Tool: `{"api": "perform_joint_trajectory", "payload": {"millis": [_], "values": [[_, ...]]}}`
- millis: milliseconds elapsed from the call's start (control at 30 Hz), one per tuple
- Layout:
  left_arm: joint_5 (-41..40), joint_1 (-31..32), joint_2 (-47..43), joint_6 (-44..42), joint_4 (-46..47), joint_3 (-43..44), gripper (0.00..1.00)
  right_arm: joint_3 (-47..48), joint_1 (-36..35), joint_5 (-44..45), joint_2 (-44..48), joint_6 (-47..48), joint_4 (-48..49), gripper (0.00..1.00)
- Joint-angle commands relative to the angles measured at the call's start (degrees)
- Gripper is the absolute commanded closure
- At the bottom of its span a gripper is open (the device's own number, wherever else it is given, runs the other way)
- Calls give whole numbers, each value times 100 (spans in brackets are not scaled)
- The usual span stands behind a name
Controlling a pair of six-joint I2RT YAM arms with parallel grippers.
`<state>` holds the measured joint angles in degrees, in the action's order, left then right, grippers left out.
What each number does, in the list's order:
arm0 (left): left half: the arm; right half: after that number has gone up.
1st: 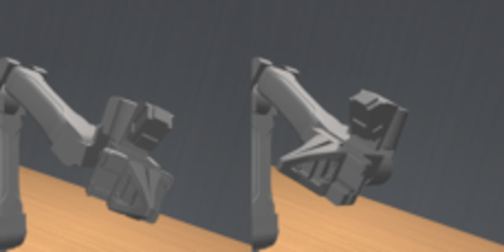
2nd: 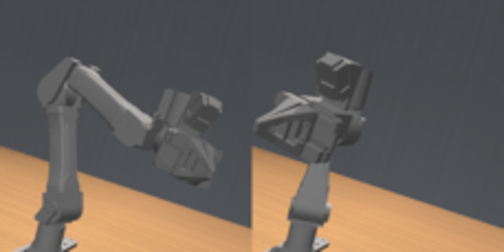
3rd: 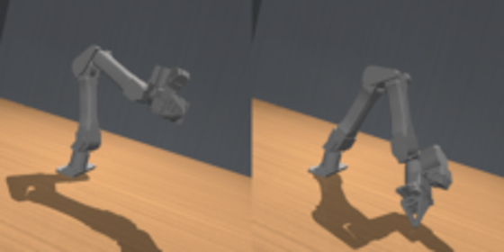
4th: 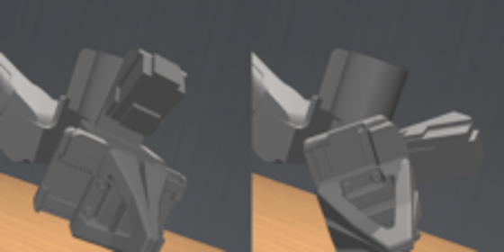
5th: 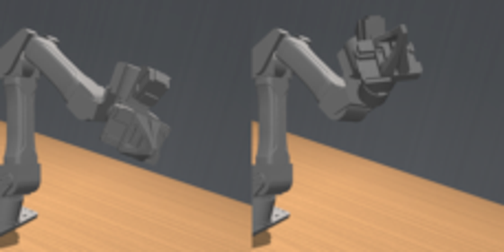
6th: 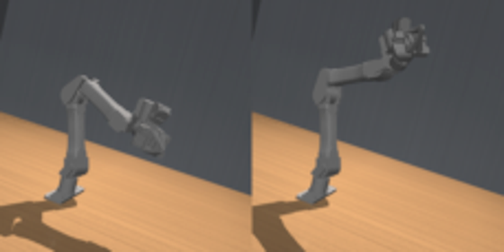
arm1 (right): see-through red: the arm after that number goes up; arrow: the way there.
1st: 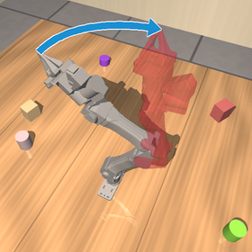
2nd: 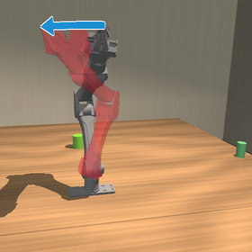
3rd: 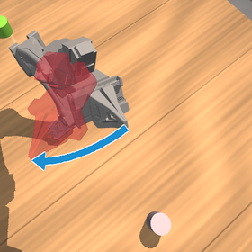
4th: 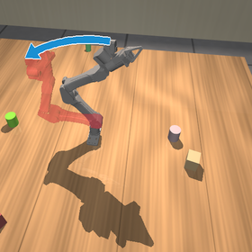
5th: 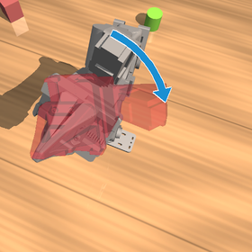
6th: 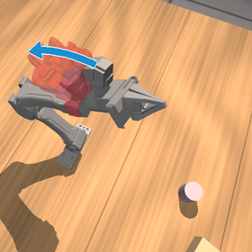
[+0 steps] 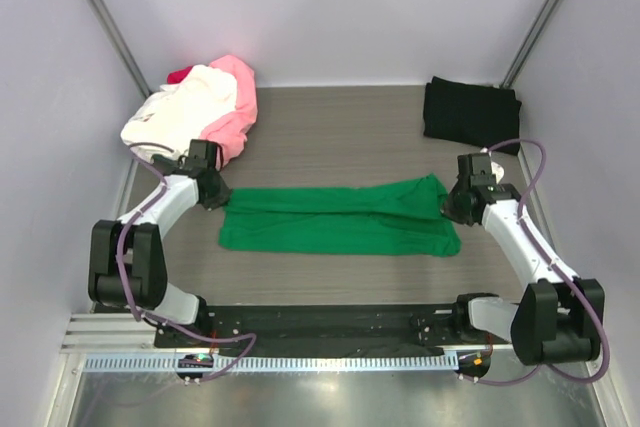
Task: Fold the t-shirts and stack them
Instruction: Fold the tshirt
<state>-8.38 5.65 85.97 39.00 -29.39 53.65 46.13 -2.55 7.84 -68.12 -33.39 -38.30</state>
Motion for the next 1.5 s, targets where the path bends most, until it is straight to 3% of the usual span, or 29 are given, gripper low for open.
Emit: {"api": "perform_joint_trajectory", "payload": {"millis": [0, 133, 167, 267, 300, 467, 600, 800, 933, 1067, 1333, 1467], "values": [[65, -3, -397, 186, 416, -266, 100, -314, -9, 455, 561, -572, 253, 99], [47, -3, -634, 283, 434, -565, 99, -604, 0, 684, 817, -923, 253, 99], [12, -3, -756, 335, 399, -618, 97, -649, 0, 745, 844, -1046, 253, 78], [-128, -3, -1011, 397, 250, -785, 74, -807, 35, 903, 940, -1292, 244, 19], [-311, -3, -1213, 432, 162, -820, 67, -851, 61, 939, 1010, -1328, 244, 16], [-805, -3, -1969, 494, -67, -803, 61, -799, 70, 940, 1231, -1320, 393, 15], [-341, 32, -2243, 354, 327, -812, 60, -763, -35, -60, 1169, -1117, 876, 21], [135, 725, -970, -86, 530, -242, 64, -579, -1054, -475, 398, -1477, 1404, 23], [214, 1122, -109, -69, 469, 58, 67, -631, -1248, -948, -183, -1732, 1764, 23], [170, 1351, 471, 72, 434, 67, 70, -623, -1222, -811, -658, -1645, 1713, 21], [82, 1561, 561, 493, 399, -669, 74, -351, -721, -810, -1807, -1302, 1835, 20], [21, 2280, 412, 1091, 416, -1145, 74, 656, -712, -669, -2782, -1127, 1905, 21]]}}
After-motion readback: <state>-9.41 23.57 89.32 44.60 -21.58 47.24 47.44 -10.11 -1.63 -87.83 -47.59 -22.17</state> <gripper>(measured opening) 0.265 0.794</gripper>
